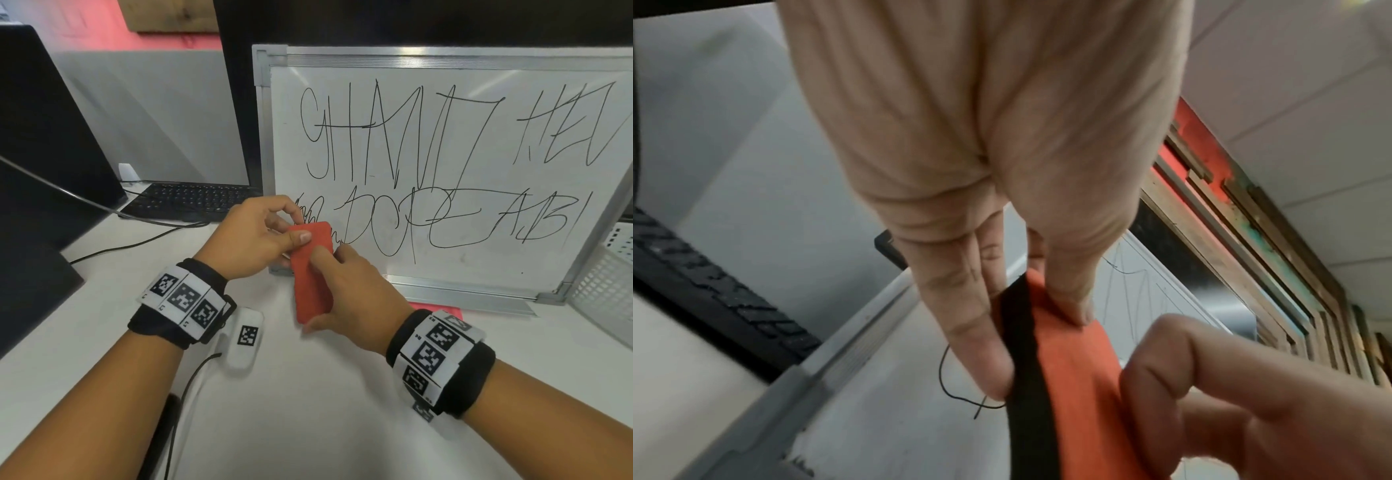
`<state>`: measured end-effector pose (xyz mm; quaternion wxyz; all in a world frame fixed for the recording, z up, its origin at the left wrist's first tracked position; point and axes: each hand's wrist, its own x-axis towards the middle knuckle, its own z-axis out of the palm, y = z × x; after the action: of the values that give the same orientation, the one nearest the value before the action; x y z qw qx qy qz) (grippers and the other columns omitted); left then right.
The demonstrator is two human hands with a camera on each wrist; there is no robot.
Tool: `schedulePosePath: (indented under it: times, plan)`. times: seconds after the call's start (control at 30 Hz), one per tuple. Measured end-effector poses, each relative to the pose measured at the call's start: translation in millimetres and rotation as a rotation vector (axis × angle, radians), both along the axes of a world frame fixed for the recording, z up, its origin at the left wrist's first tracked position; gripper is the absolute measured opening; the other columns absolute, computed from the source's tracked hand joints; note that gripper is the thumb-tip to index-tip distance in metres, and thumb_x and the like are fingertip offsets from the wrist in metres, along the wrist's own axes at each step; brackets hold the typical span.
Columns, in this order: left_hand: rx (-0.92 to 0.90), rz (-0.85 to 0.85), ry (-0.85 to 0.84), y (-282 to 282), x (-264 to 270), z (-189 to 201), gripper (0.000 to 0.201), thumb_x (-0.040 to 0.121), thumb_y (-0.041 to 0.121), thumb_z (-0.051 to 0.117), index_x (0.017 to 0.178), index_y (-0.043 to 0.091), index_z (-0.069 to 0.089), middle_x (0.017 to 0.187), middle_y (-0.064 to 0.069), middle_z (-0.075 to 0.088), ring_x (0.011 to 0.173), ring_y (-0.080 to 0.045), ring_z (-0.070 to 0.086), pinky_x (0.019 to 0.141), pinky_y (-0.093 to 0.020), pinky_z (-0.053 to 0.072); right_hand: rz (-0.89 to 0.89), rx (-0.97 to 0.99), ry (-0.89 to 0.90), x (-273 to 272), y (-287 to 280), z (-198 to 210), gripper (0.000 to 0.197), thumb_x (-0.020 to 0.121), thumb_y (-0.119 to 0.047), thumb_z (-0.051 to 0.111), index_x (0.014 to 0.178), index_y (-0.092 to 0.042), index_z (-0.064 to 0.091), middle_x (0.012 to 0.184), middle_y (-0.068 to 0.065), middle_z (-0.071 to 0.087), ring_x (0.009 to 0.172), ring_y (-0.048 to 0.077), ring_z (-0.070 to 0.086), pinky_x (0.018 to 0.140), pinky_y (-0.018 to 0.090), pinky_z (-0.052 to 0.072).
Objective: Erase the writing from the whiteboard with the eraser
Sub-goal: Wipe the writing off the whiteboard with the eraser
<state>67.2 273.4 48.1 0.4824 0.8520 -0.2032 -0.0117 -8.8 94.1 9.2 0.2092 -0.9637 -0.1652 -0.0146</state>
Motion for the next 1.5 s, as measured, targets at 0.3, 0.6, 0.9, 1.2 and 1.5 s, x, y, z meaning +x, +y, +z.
schedulePosePath:
  times: [0.3, 0.6, 0.9, 1.2, 1.5]
  plan:
    - [0.308, 0.187, -0.136, -19, -7, -8, 0.046, 0.073, 0.068, 0.072, 0.095, 0.032, 0.053, 0.082, 0.001, 0.063, 0.097, -0.022, 0.052, 0.065, -0.026, 0.04, 0.054, 0.09, -0.034, 1, -1, -5, 0.068, 0.066, -0.029, 0.094, 0.105, -0.022, 0.039, 0.107, 0.0, 0.044, 0.087, 0.023, 0.05, 0.077, 0.036, 0.052]
    - [0.384, 0.262, -0.205, -24, -15, -26, 0.065, 0.063, 0.061, 0.081, 0.091, 0.031, 0.03, 0.086, -0.007, 0.058, 0.084, -0.031, 0.056, 0.066, -0.037, 0.048, 0.093, -0.315, 0.003, 1, -30, -3, 0.045, 0.087, -0.056, 0.069, 0.089, -0.024, 0.036, 0.09, -0.003, 0.048, 0.083, 0.023, 0.048, 0.069, 0.036, 0.047]
    - [0.555, 0.301, -0.223, -29, -18, -32, 0.05, 0.07, 0.058, 0.079, 0.084, 0.027, 0.042, 0.089, -0.003, 0.055, 0.08, -0.028, 0.056, 0.066, -0.035, 0.05, 0.06, -0.307, -0.057, 3, -52, -5, 0.031, 0.092, -0.051, 0.058, 0.082, -0.027, 0.04, 0.085, -0.004, 0.054, 0.08, 0.024, 0.052, 0.065, 0.034, 0.049]
    - [0.63, 0.307, -0.216, -42, -17, -31, 0.059, 0.07, 0.066, 0.078, 0.073, 0.024, 0.036, 0.078, 0.002, 0.043, 0.079, -0.028, 0.049, 0.063, -0.033, 0.039, 0.057, -0.308, -0.094, 5, -54, -7, 0.03, 0.092, -0.052, 0.056, 0.084, -0.027, 0.043, 0.083, -0.005, 0.054, 0.08, 0.024, 0.052, 0.06, 0.03, 0.038]
    - [0.491, 0.385, -0.281, -36, -8, -29, 0.051, 0.075, 0.067, 0.068, 0.083, 0.027, 0.038, 0.09, -0.007, 0.056, 0.086, -0.032, 0.053, 0.067, -0.035, 0.042, 0.058, -0.287, -0.102, 6, -55, -7, 0.034, 0.092, -0.053, 0.056, 0.079, -0.026, 0.042, 0.08, -0.005, 0.053, 0.079, 0.023, 0.052, 0.06, 0.031, 0.039]
